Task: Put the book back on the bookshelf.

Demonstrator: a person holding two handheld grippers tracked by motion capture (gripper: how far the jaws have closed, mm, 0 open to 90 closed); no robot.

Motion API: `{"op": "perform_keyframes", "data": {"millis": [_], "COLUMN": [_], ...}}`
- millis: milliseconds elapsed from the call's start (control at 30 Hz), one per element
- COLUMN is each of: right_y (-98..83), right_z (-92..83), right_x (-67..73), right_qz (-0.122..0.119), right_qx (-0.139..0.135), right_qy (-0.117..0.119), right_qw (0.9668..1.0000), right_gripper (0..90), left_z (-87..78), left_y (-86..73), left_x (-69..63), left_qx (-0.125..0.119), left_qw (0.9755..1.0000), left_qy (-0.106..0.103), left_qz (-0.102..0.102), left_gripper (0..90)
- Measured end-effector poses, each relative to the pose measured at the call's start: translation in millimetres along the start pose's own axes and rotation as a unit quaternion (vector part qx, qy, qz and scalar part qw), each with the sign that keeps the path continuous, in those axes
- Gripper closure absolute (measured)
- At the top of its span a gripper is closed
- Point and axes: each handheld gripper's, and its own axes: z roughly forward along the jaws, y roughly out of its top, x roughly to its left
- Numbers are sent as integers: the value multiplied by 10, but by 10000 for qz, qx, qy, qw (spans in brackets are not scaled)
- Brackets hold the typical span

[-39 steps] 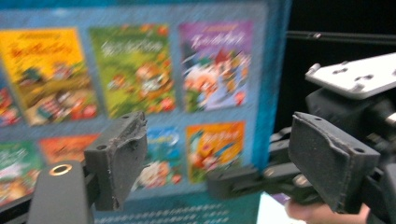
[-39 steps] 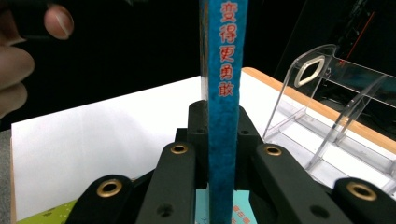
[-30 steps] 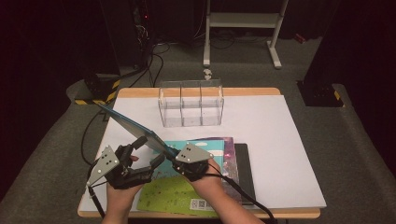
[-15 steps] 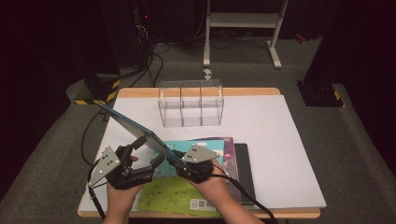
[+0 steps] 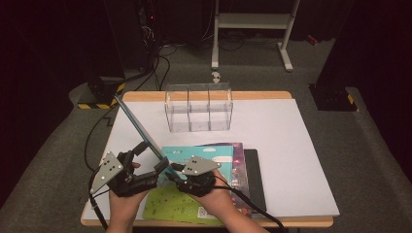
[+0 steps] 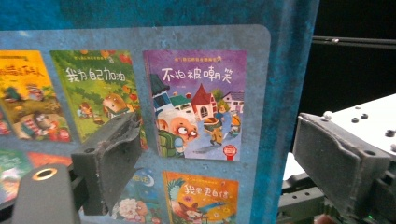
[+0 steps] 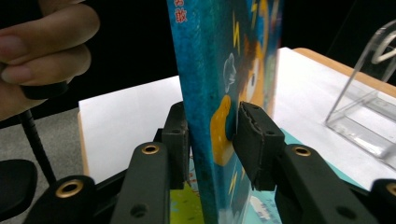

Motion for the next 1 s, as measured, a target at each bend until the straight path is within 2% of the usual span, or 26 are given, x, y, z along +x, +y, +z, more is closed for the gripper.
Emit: {"op": "perform_keyframes", "data": {"millis": [133,233,367,500,633,767,867,1000], "right_y": [10,19,33,43,36,3,-58,-206], "right_z": [35,74,133,156,98,-70,-265,-519], "right_x": [42,78,132,154,153,133,58,-197], "right_qz": [7,41,-33,-42,-14,18,11,125], "right_qx": [33,48,79,108,87,-2,-82,-121], "right_qy": [83,167,213,226,239,258,10,-510], "right_qw": [10000,9998,9997,9997,9997,9997,10000,9985], "right_gripper": [621,605,589,577,530,499,481,476], "left_z": [-5,-6,-11,-11,-25,-32,-42,-54], "left_y": [1,2,5,9,15,20,27,37], "left_x": [0,-1,20,51,64,74,87,105], "left_qx": [-19,-17,32,78,102,112,116,133], "left_qw": [10000,9997,9990,9983,9979,9978,9979,9979], "left_qy": [81,205,387,524,553,561,546,550], "left_qz": [52,128,222,247,318,339,325,323], "left_gripper": [158,163,176,210,236,241,250,267]}}
